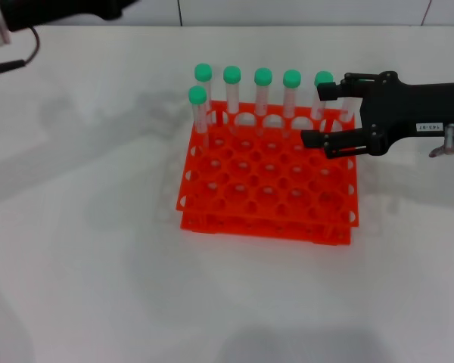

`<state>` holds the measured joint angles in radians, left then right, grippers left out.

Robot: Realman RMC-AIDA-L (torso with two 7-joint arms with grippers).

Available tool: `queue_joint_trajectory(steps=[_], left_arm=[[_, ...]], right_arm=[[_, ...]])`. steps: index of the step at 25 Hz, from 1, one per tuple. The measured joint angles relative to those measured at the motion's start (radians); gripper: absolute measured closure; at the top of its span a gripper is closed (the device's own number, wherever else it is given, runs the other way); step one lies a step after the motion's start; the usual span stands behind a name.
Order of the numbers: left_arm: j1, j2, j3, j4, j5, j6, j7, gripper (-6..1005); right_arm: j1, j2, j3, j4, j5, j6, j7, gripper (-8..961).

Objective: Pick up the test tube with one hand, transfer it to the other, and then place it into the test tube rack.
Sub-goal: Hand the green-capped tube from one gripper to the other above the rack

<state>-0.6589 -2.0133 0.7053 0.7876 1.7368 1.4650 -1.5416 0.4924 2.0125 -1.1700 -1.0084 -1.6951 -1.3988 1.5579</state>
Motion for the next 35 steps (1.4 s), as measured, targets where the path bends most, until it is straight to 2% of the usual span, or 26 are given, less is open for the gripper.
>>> queue_joint_trajectory(steps=[5, 11, 19, 35], left_arm=[[-0.011, -0.011, 0.082, -0.003, 0.009, -0.020, 0.013, 791], [-0.044, -0.014, 0.203, -0.047, 0.041, -0.088, 0.007, 788], [-0.063, -0.031, 0.213, -0.067, 0.087, -0.107, 0.015, 784], [-0.064, -0.033, 0.240, -0.081, 0.088, -0.070, 0.014, 775]], right_arm=[[-0.006, 0.000, 0.002, -0.001, 0.017, -0.006, -0.013, 98], [-0.010, -0.003, 0.023, -0.003, 0.023, -0.019, -0.019, 98], [-0.018, -0.003, 0.075, -0.013, 0.027, -0.070, -0.019, 97], [-0.036, -0.004, 0.106, -0.041, 0.077, -0.078, -0.014, 99]])
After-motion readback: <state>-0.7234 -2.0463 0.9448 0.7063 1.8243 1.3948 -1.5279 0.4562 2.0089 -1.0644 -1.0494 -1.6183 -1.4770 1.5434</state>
